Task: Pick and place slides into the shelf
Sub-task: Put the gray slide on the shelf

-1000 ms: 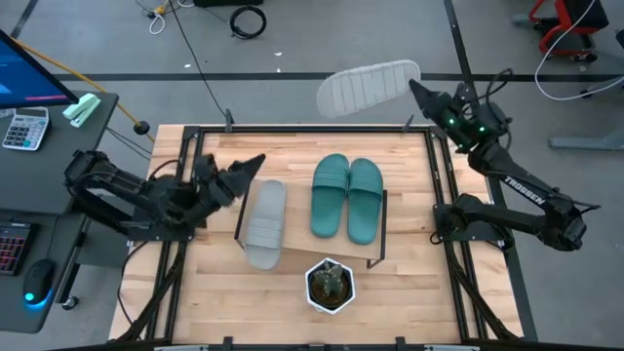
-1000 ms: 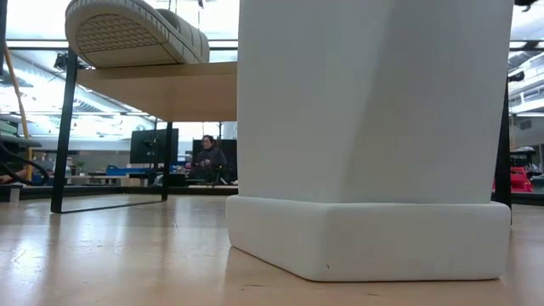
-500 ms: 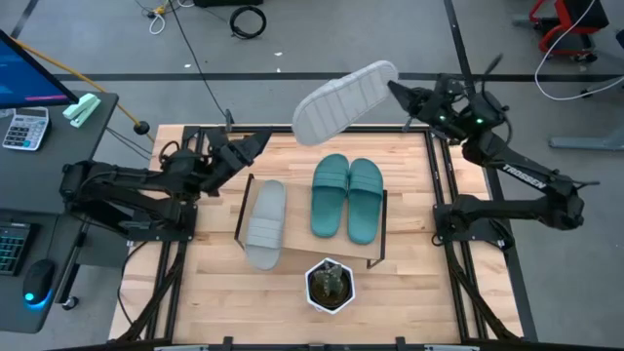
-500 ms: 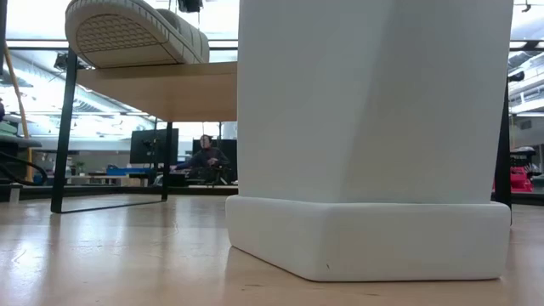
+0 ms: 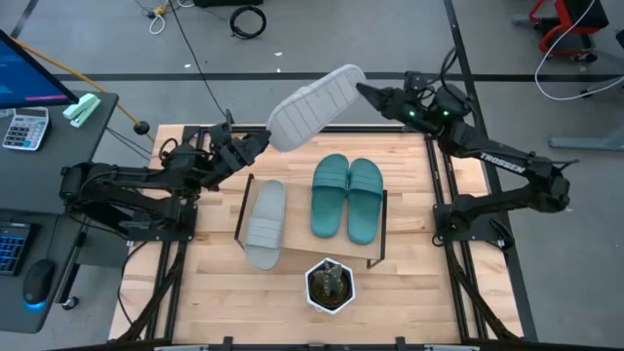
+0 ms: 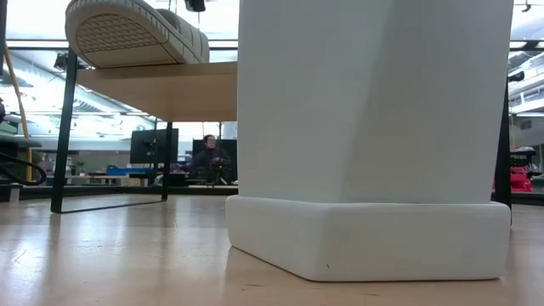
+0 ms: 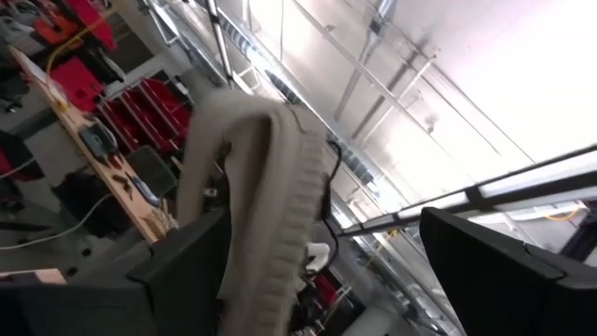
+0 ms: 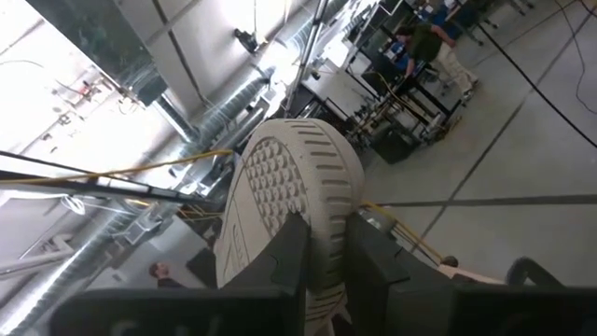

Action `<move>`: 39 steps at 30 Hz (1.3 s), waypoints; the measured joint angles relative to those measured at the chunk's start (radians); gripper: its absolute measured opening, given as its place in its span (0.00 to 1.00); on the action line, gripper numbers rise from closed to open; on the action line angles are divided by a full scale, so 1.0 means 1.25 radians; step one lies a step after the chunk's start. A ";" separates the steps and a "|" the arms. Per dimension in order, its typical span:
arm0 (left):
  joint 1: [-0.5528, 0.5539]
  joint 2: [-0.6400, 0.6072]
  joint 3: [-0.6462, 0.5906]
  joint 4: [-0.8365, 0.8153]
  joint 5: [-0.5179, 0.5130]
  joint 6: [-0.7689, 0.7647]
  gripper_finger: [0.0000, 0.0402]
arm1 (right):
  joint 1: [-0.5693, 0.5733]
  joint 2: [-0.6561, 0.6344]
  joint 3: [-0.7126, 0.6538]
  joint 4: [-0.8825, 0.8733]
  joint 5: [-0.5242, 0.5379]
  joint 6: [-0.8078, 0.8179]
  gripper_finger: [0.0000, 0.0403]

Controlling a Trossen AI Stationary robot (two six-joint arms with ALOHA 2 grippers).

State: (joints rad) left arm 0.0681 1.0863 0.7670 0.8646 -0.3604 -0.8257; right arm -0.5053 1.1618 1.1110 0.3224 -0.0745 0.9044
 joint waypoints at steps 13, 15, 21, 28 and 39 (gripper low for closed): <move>0.002 0.000 0.000 -0.006 0.011 0.022 0.83 | 0.032 0.055 0.057 0.001 -0.008 -0.008 0.12; 0.002 0.000 0.000 -0.008 0.009 0.027 0.78 | 0.041 0.055 0.057 -0.002 0.000 -0.017 0.12; 0.002 0.000 0.000 -0.014 0.004 0.042 0.50 | 0.039 0.051 0.057 -0.001 0.014 -0.027 0.12; 0.002 0.000 0.000 -0.012 0.001 0.056 0.16 | 0.038 0.047 0.058 -0.003 0.020 -0.028 0.12; 0.001 0.000 0.000 -0.010 0.017 0.074 0.10 | 0.038 0.046 0.058 -0.001 0.001 -0.015 0.12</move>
State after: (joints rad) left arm 0.0689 1.0863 0.7670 0.8522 -0.3394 -0.7327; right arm -0.4583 1.2194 1.1831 0.3213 -0.0734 0.8862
